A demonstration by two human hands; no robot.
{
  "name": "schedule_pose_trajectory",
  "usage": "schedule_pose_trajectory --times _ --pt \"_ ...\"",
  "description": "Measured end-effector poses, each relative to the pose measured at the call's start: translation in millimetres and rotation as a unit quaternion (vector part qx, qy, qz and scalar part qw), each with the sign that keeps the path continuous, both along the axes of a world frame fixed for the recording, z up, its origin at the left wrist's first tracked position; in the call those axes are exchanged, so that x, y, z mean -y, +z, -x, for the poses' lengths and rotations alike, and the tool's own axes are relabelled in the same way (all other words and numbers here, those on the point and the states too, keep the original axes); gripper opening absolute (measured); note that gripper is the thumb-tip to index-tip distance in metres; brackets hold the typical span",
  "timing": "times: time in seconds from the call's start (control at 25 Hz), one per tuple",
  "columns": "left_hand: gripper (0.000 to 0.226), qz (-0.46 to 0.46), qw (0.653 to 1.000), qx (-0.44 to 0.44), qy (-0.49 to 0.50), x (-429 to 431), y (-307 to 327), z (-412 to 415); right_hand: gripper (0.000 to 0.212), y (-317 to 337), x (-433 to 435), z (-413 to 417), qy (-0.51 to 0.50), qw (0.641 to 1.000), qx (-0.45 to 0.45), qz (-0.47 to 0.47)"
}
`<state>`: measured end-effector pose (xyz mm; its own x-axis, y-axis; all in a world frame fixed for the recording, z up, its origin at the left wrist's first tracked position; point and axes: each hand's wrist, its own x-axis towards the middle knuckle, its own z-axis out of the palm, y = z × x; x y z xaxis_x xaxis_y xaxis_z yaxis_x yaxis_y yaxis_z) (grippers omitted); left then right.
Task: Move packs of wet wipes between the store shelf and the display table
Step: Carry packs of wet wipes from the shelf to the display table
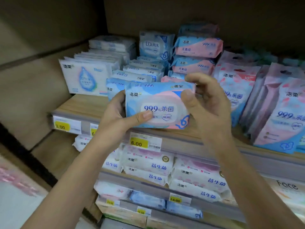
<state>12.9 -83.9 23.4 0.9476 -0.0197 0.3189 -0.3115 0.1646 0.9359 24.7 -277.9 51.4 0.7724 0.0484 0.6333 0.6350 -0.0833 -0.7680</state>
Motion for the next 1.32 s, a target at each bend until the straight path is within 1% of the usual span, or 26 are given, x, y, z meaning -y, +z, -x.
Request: schedule_pose_trajectory --times 0.04,0.08,0.12,0.2,0.24,0.32,0.4,0.44,0.48,0.56,0.64,0.68,0.72,0.8,0.84,0.88,0.96,1.0,1.04,1.12,1.16,1.2,1.24,1.32 --pt "0.072 0.019 1.000 -0.005 0.004 -16 -2 6 0.035 4 -11 -4 0.050 0.994 -0.057 -0.078" --pt "0.072 0.035 0.999 -0.011 0.007 -32 -4 12 0.037 8 -21 -11 0.076 0.982 -0.109 -0.135" --pt "0.073 0.048 0.999 -0.019 0.008 -47 -6 17 0.036 9 -30 -18 0.073 0.975 -0.153 -0.146" --pt "0.079 0.061 0.998 -0.031 0.001 -78 -9 24 0.028 4 -52 -27 0.026 0.973 -0.209 -0.092" --pt "0.081 0.066 0.997 -0.037 -0.003 -91 -11 27 0.028 -2 -62 -31 0.013 0.972 -0.225 -0.068" --pt "0.081 0.083 0.995 -0.052 -0.010 -115 -16 31 0.045 -16 -79 -35 -0.002 0.970 -0.239 -0.033" --pt "0.079 0.086 0.994 -0.066 -0.022 -133 -19 33 0.077 -29 -90 -36 -0.032 0.974 -0.223 0.024" --pt "0.079 0.082 0.994 -0.072 -0.025 -140 -22 33 0.089 -33 -94 -36 -0.051 0.975 -0.210 0.045" --pt "0.081 0.080 0.993 -0.082 -0.026 -146 -25 32 0.092 -35 -96 -36 -0.080 0.975 -0.200 0.062" --pt "0.087 0.082 0.990 -0.106 -0.032 -154 -29 31 0.085 -34 -99 -35 -0.150 0.964 -0.202 0.083" --pt "0.087 0.086 0.989 -0.114 -0.039 -158 -35 31 0.071 -31 -101 -36 -0.169 0.955 -0.228 0.082" --pt "0.085 0.089 0.988 -0.117 -0.044 -158 -35 32 0.068 -27 -102 -35 -0.156 0.956 -0.239 0.072" --pt "0.079 0.092 0.987 -0.118 -0.050 -157 -35 33 0.071 -24 -102 -36 -0.144 0.956 -0.248 0.056" --pt "0.059 0.103 0.986 -0.122 -0.045 -156 -38 34 0.090 -21 -100 -37 -0.125 0.959 -0.254 0.026" --pt "0.051 0.104 0.985 -0.128 -0.041 -156 -37 36 0.089 -18 -100 -33 -0.114 0.961 -0.252 0.010" --pt "0.049 0.106 0.985 -0.130 -0.037 -157 -38 37 0.080 -14 -101 -27 -0.104 0.963 -0.247 -0.012" --pt "0.062 0.098 0.987 -0.120 -0.031 -162 -41 40 0.057 -6 -102 -16 -0.073 0.964 -0.242 -0.082" --pt "0.065 0.091 0.988 -0.118 -0.029 -165 -42 44 0.049 -3 -104 -8 -0.054 0.963 -0.241 -0.109" --pt "0.060 0.089 0.988 -0.122 -0.020 -167 -45 49 0.046 -1 -105 0 -0.035 0.963 -0.238 -0.123" --pt "0.040 0.091 0.987 -0.129 0.007 -174 -53 63 0.049 -4 -108 15 -0.004 0.961 -0.241 -0.137" --pt "0.036 0.088 0.987 -0.135 0.023 -177 -56 72 0.050 -8 -109 22 0.008 0.957 -0.249 -0.151" --pt "0.036 0.086 0.986 -0.140 0.037 -181 -60 82 0.048 -14 -111 29 0.023 0.951 -0.260 -0.166" --pt "0.041 0.083 0.985 -0.145 0.052 -186 -65 92 0.044 -22 -111 35 0.040 0.947 -0.267 -0.176" --pt "0.062 0.074 0.980 -0.159 0.090 -192 -72 118 0.035 -36 -116 47 0.076 0.942 -0.273 -0.177"
